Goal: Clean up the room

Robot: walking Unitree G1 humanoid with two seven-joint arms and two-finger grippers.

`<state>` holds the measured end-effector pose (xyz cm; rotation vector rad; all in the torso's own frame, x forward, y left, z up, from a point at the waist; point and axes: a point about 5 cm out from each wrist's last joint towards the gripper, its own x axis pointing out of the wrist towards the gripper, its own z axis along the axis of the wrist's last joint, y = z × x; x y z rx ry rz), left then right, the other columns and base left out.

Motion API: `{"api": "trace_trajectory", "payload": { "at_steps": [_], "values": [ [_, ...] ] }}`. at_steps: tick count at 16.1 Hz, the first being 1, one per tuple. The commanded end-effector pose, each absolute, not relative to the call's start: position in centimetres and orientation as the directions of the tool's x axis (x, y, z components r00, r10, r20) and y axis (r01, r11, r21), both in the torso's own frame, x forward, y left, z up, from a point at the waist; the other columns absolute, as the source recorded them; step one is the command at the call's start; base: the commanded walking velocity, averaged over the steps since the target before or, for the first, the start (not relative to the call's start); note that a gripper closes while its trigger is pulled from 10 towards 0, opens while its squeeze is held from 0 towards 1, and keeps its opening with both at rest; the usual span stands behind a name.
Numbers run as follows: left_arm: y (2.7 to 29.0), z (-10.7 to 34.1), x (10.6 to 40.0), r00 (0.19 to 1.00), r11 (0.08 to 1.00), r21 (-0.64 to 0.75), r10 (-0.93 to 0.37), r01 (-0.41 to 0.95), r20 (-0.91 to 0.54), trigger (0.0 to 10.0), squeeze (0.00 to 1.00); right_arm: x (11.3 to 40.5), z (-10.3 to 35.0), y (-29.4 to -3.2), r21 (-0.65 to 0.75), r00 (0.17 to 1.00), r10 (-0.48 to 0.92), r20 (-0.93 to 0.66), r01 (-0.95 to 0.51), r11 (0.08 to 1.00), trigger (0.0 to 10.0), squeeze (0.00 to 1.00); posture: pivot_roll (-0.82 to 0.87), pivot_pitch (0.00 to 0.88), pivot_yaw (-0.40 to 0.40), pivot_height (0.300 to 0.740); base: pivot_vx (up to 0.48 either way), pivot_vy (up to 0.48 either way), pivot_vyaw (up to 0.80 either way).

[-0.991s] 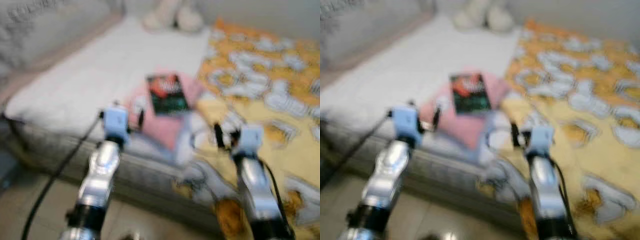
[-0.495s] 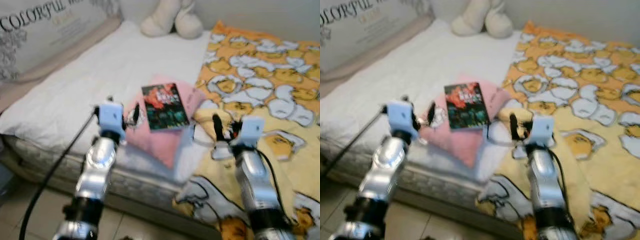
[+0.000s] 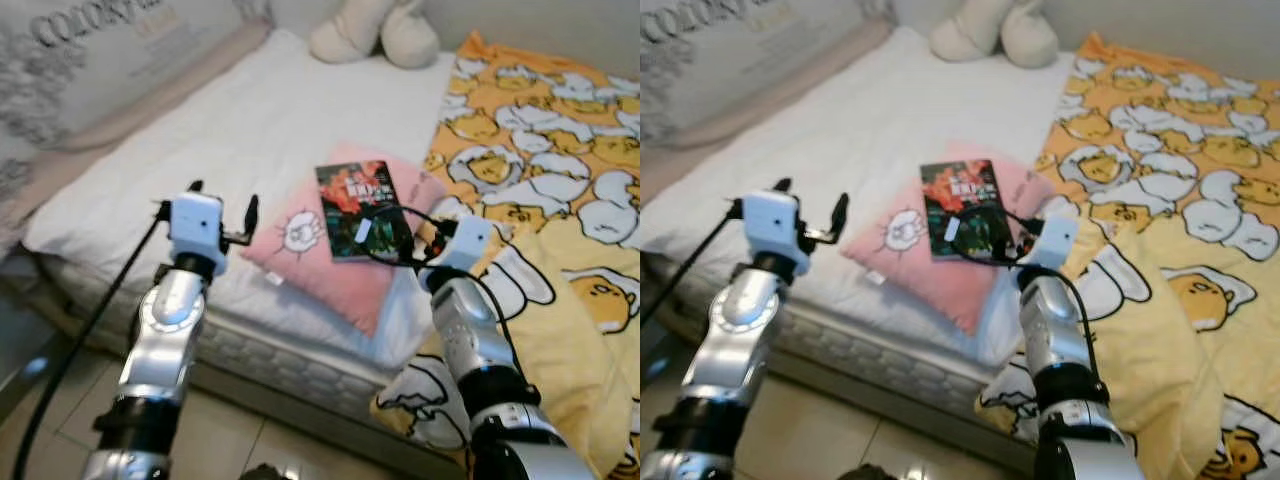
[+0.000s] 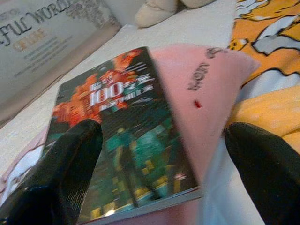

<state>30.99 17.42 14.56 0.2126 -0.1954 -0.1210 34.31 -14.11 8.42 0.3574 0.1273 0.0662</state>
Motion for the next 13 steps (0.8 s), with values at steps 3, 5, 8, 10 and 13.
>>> {"api": "trace_trajectory", "payload": {
  "at_steps": [3, 5, 8, 10, 13],
  "values": [
    [18.3, 14.7, 30.4, 0.978, 0.966, 0.239, -0.138, 0.097, 0.159, 10.0, 0.0, 35.3, 9.2, -14.6, 0.345, 0.994, 0.06, -0.096, -0.024, 0.938, 10.0, 0.0, 0.12, 0.002, 0.063, 0.74, 0.0, 0.0, 0.0],
    [18.6, 14.9, 29.7, 0.977, 0.961, 0.256, -0.151, 0.109, 0.151, 10.0, 0.0, 35.5, 9.0, -14.8, 0.337, 0.994, 0.032, -0.101, 0.003, 0.941, 10.0, 0.0, 0.16, 0.039, 0.07, 0.74, 0.0, 0.0, 0.0],
    [18.9, 14.9, 28.7, 0.979, 0.956, 0.267, -0.16, 0.121, 0.128, 10.0, 0.0, 36.1, 9.8, -15.2, 0.246, 0.998, -0.016, -0.061, 0.031, 0.969, 10.0, 0.0, 0.17, 0.066, 0.076, 0.74, 0.0, 0.0, 0.0],
    [18.3, 14.8, 28.0, 0.977, 0.954, 0.264, -0.177, 0.142, 0.115, 10.0, 0.0, 36.6, 10.2, -15.8, 0.235, 0.997, -0.05, -0.062, 0.064, 0.97, 10.0, 0.0, 0.18, 0.09, 0.078, 0.74, 0.0, 0.0, 0.0],
    [17.9, 14.5, 27.5, 0.977, 0.952, 0.264, -0.19, 0.158, 0.1, 10.0, 0.0, 36.8, 9.7, -16.2, 0.355, 0.989, -0.063, -0.132, 0.107, 0.929, 10.0, 0.0, 0.18, 0.109, 0.069, 0.74, 0.0, 0.0, 0.0]
  ]
}}
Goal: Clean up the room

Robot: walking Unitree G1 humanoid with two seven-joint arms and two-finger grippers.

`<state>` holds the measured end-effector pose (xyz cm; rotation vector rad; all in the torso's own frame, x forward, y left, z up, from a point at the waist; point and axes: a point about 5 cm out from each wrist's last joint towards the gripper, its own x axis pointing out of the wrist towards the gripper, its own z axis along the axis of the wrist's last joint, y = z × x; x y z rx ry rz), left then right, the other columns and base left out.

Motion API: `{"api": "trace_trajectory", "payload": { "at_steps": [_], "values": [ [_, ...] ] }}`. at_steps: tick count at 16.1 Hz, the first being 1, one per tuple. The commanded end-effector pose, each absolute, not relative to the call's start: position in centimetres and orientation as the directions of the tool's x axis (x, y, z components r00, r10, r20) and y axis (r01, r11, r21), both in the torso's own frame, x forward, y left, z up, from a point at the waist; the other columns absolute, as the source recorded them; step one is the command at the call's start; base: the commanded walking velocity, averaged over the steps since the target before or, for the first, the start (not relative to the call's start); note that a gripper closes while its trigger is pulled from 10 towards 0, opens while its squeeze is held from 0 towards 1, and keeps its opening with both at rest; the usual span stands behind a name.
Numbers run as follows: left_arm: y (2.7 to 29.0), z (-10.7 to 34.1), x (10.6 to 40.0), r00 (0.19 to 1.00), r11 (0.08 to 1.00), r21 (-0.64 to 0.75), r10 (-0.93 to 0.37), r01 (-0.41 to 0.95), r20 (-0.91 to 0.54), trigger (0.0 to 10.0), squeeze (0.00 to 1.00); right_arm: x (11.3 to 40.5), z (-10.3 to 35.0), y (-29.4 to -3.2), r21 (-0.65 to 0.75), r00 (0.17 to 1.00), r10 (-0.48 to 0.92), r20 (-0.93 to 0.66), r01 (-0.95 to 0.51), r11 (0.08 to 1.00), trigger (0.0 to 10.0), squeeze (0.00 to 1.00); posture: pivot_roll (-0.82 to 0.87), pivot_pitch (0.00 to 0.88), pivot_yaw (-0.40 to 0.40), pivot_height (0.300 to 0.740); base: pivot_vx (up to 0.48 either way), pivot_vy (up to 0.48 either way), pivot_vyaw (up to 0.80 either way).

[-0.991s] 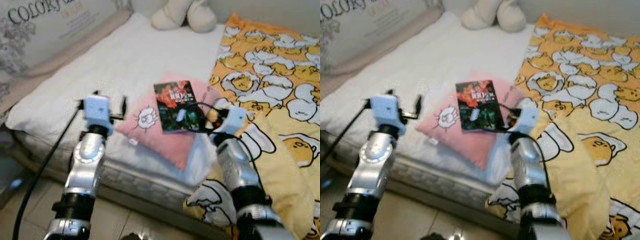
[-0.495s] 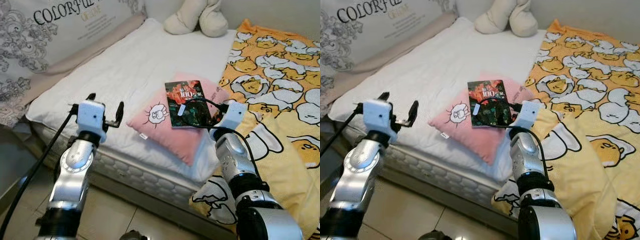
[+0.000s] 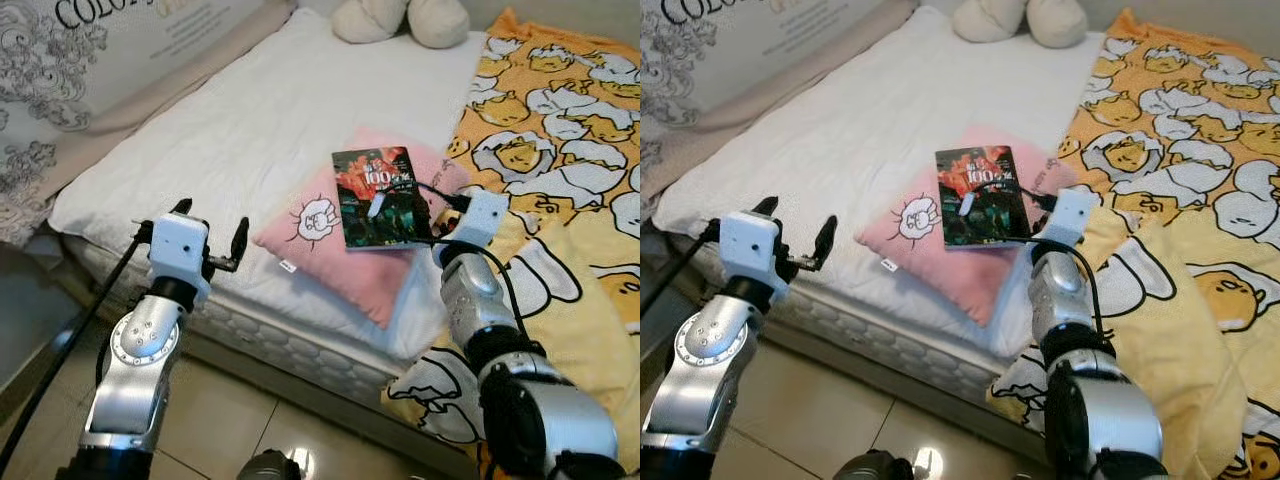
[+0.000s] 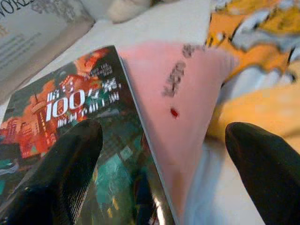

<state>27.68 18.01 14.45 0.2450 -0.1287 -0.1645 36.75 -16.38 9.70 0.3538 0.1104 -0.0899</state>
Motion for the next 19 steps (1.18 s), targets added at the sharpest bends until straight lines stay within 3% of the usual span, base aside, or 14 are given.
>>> {"api": "trace_trajectory", "payload": {
  "at_steps": [1, 8, 9, 10, 11, 15, 19],
  "values": [
    [17.9, 14.6, 27.4, 0.977, 0.952, 0.263, -0.188, 0.157, 0.097, 10.0, 0.0, 36.9, 9.5, -15.8, 0.413, 0.987, -0.037, -0.154, 0.099, 0.905, 10.0, 0.0, 0.19, 0.111, 0.062, 0.74, 0.0, 0.0, 0.0],
    [18.1, 14.7, 26.8, 0.983, 0.957, 0.258, -0.16, 0.133, 0.086, 10.0, 0.0, 36.8, 8.3, -11.7, 0.691, 0.956, 0.148, -0.255, 0.073, 0.719, 10.0, 0.0, 0.21, 0.11, 0.041, 0.74, 0.0, 0.0, 0.0],
    [18.0, 14.7, 26.9, 0.984, 0.957, 0.258, -0.158, 0.131, 0.087, 10.0, 0.0, 36.9, 8.4, -11.2, 0.703, 0.951, 0.178, -0.253, 0.054, 0.709, 8.7, 0.0, 0.21, 0.108, 0.039, 0.74, 0.0, 0.0, 0.0],
    [18.0, 14.7, 26.9, 0.984, 0.957, 0.258, -0.157, 0.13, 0.087, 10.0, 0.0, 36.9, 8.5, -11.0, 0.698, 0.948, 0.186, -0.257, 0.049, 0.714, 2.6, 0.0, 0.21, 0.107, 0.04, 0.74, 0.0, 0.0, 0.0],
    [18.0, 14.7, 26.8, 0.984, 0.957, 0.258, -0.157, 0.13, 0.087, 10.0, 0.0, 36.9, 8.4, -10.8, 0.698, 0.944, 0.197, -0.264, 0.045, 0.715, 0.0, 0.0, 0.21, 0.107, 0.04, 0.74, 0.0, 0.0, 0.0],
    [17.7, 14.6, 27.1, 0.983, 0.957, 0.257, -0.164, 0.138, 0.08, 10.0, 0.0, 36.7, 8.0, -10.9, 0.732, 0.937, 0.203, -0.283, 0.074, 0.677, 0.0, 0.0, 0.2, 0.107, 0.043, 0.74, 0.0, 0.0, 0.0],
    [17.5, 14.6, 27.3, 0.981, 0.952, 0.268, -0.178, 0.151, 0.081, 10.0, 0.0, 36.9, 8.4, -11.1, 0.711, 0.947, 0.187, -0.262, 0.058, 0.701, 0.0, 0.0, 0.19, 0.1, 0.046, 0.74, 0.0, 0.0, 0.0]
  ]
}}
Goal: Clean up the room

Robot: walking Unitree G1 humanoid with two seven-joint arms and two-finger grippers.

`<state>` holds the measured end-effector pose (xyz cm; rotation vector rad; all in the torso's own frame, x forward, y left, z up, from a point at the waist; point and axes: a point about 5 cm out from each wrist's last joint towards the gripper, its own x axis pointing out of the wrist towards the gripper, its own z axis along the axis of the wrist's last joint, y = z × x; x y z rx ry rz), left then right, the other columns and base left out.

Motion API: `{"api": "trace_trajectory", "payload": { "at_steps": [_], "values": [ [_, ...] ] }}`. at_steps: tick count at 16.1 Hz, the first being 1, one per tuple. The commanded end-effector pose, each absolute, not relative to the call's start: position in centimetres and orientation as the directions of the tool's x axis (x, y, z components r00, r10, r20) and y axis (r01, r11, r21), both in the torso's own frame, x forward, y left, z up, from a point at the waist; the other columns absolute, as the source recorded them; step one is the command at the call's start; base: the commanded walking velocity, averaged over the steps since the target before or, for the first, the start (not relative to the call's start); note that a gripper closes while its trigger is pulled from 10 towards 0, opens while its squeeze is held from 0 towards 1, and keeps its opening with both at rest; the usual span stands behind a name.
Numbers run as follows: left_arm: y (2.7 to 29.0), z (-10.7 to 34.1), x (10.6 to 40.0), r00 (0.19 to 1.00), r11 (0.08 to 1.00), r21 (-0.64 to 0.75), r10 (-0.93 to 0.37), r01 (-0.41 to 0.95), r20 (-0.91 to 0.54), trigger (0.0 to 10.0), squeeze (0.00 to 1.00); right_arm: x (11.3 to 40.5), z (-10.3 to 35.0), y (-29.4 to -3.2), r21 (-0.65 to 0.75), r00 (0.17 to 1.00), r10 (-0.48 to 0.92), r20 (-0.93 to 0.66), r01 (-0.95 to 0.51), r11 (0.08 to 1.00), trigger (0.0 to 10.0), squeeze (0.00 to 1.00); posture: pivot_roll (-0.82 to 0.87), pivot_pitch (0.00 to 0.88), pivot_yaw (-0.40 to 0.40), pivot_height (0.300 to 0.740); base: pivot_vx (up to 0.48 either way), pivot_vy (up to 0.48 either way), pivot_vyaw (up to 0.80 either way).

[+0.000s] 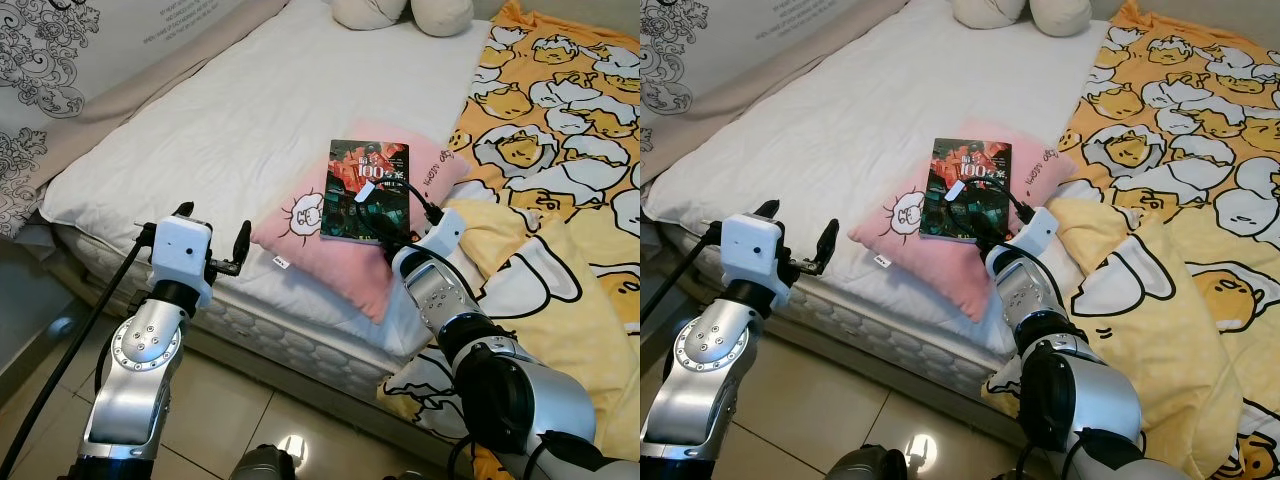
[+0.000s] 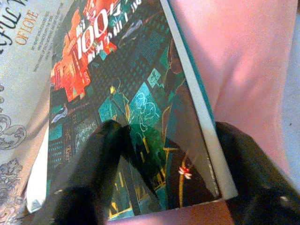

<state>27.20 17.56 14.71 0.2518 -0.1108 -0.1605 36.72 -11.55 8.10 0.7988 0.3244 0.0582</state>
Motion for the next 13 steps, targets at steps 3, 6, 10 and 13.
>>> {"api": "trace_trajectory", "payload": {
  "at_steps": [3, 6, 10, 13],
  "values": [
    [17.2, 14.6, 27.5, 0.979, 0.95, 0.269, -0.185, 0.156, 0.083, 10.0, 0.0, 37.0, 8.7, -11.6, 0.589, 0.958, 0.136, -0.253, 0.041, 0.807, 0.0, 0.0, 0.18, 0.095, 0.046, 0.74, 0.0, 0.0, 0.0],
    [17.0, 14.3, 27.6, 0.978, 0.949, 0.268, -0.194, 0.167, 0.077, 10.0, 0.0, 36.5, 8.3, -11.0, 0.348, 0.966, 0.097, -0.241, -0.007, 0.937, 0.0, 0.0, 0.17, 0.081, 0.047, 0.74, 0.0, 0.0, 0.0],
    [16.7, 14.2, 27.8, 0.975, 0.946, 0.27, -0.208, 0.181, 0.077, 10.0, 0.0, 36.0, 7.6, -10.1, 0.402, 0.96, 0.113, -0.255, -0.001, 0.915, 0.0, 0.0, 0.17, 0.066, 0.052, 0.74, 0.0, 0.0, 0.0],
    [16.8, 14.1, 28.0, 0.974, 0.944, 0.273, -0.212, 0.185, 0.075, 10.0, 0.0, 36.3, 8.5, -9.8, 0.415, 0.977, 0.103, -0.188, -0.016, 0.91, 0.0, 0.0, 0.17, 0.058, 0.053, 0.74, 0.0, 0.0, 0.0]
  ]
}}
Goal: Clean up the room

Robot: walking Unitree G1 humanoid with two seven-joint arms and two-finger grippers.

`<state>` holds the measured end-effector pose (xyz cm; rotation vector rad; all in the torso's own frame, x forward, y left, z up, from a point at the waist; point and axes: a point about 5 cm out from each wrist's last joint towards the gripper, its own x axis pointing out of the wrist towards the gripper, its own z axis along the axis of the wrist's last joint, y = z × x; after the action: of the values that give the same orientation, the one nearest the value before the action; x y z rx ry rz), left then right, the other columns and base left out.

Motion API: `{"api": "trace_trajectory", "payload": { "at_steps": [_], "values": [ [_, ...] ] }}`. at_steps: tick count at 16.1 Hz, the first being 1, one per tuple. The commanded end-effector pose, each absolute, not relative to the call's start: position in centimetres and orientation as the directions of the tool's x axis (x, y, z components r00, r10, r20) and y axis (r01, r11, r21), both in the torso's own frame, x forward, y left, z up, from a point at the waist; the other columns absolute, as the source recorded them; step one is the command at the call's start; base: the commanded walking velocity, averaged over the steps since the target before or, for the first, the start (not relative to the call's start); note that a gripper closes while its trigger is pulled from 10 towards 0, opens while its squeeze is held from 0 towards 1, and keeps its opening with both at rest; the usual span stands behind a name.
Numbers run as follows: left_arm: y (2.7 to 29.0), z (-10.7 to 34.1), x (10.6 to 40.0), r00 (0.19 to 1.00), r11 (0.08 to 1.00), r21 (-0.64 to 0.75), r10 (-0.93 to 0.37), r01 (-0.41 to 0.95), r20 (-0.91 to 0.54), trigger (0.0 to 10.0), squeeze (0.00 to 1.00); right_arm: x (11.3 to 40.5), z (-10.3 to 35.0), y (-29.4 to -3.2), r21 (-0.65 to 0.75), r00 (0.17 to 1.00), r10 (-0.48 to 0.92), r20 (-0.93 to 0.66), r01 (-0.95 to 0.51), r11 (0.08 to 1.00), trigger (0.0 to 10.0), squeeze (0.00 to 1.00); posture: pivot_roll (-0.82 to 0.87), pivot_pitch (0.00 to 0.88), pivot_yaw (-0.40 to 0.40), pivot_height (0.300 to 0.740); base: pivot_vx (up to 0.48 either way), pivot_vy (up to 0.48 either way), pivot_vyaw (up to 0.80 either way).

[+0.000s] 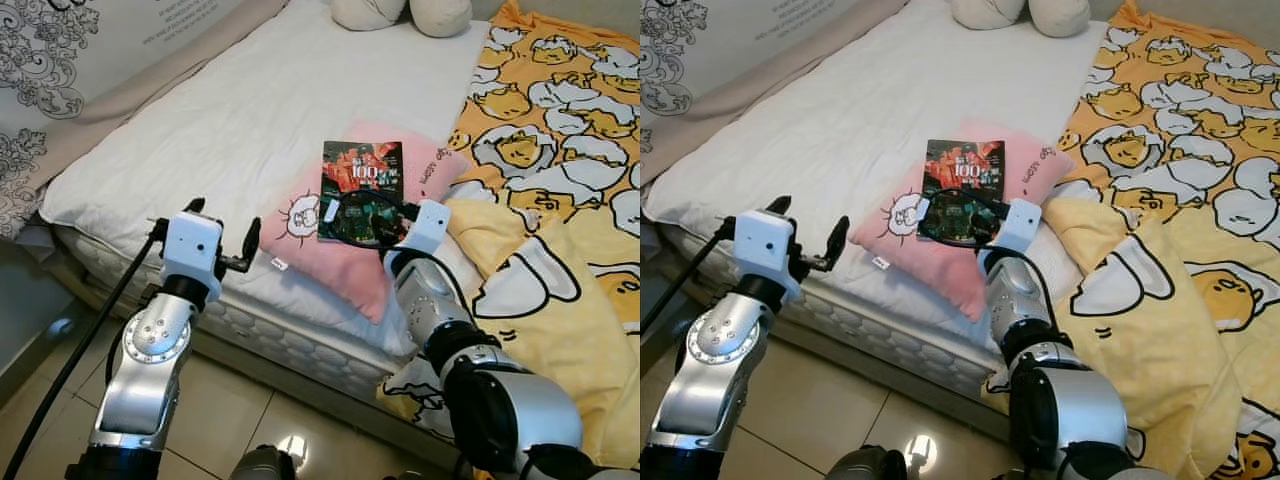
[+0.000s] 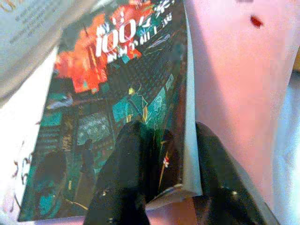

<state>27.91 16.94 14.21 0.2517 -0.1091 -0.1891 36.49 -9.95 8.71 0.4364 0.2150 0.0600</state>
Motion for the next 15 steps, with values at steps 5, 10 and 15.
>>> {"api": "trace_trajectory", "payload": {
  "at_steps": [5, 10, 15],
  "values": [
    [16.6, 13.9, 28.4, 0.974, 0.942, 0.281, -0.214, 0.186, 0.075, 10.0, 0.0, 37.3, 11.5, -10.0, 0.302, 0.996, 0.084, -0.03, -0.071, 0.951, 0.0, 0.0, 0.15, 0.045, 0.049, 0.74, 0.0, 0.0, 0.0],
    [15.9, 13.7, 30.1, 0.979, 0.971, 0.156, -0.193, 0.18, 0.071, 10.0, 0.0, 37.7, 14.6, -12.2, 0.214, 0.989, -0.037, 0.141, 0.006, 0.977, 0.0, 0.0, 0.11, 0.0, 0.047, 0.74, 0.0, 0.0, 0.0],
    [13.8, 12.9, 31.5, 0.964, 0.965, 0.045, -0.261, 0.259, 0.045, 10.0, 0.0, 34.7, 16.2, -14.3, 0.015, 0.938, -0.086, 0.336, 0.086, 0.996, 0.0, 0.0, 0.01, 0.0, 0.077, 0.74, 0.0, 0.384, 0.0]
  ]
}}
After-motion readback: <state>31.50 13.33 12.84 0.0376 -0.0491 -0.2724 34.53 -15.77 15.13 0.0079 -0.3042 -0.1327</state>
